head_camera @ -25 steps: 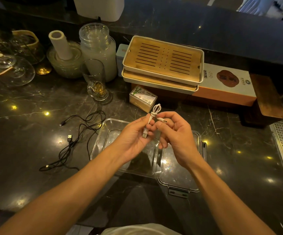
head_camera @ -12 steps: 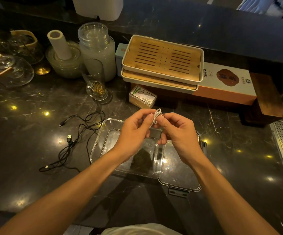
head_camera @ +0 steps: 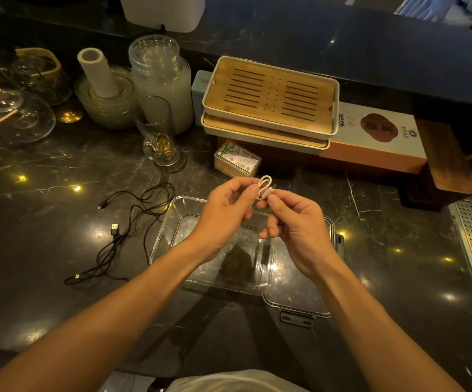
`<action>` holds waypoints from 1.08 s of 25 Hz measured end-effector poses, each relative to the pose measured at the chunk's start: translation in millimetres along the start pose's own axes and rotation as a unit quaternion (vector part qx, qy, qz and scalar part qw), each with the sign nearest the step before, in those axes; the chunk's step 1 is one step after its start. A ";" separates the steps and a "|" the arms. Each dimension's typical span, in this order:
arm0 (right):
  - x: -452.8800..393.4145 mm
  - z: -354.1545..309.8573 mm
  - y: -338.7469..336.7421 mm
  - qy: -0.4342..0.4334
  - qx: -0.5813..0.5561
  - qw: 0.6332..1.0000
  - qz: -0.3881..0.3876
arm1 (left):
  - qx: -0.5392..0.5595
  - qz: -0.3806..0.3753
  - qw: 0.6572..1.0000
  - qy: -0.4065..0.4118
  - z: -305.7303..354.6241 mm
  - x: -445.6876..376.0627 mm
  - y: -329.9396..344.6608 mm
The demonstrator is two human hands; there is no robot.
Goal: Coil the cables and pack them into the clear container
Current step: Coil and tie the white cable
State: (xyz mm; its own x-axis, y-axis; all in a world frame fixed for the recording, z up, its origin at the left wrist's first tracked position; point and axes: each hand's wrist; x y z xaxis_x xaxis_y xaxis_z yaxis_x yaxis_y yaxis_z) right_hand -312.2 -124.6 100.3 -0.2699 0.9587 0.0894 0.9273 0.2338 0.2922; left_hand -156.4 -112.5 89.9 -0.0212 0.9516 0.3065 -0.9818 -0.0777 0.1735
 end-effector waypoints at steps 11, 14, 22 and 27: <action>2.2 4.7 5.0 -0.018 0.055 0.998 0.008 | -0.005 -0.008 1.000 -0.013 1.3 0.6 -1.1; 2.4 6.6 4.1 -0.023 0.072 0.997 0.002 | -0.029 -0.022 0.999 -0.002 5.8 1.4 -4.7; 4.4 2.1 6.3 -0.041 0.156 0.986 -0.050 | -0.042 -0.010 0.999 -0.009 8.8 -1.6 -6.6; -2.0 -3.3 3.4 -0.025 0.224 0.970 -0.085 | -0.088 -0.010 0.996 0.021 6.5 -0.4 -7.0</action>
State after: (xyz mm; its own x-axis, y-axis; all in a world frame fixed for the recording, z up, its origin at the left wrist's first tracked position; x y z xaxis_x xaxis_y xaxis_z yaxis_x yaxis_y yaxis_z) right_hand -309.4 -126.2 104.3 -0.4257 0.9045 0.0266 0.8934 0.4247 -0.1466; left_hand -148.3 -114.3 94.6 -0.0052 0.9644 0.2643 -0.9999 -0.0084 0.0111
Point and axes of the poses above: each hand's wrist, its own x-axis away from the middle knuckle, its own y-axis out of the palm, z = x × y, and after that the axes turned 9 degrees about -y, right-handed
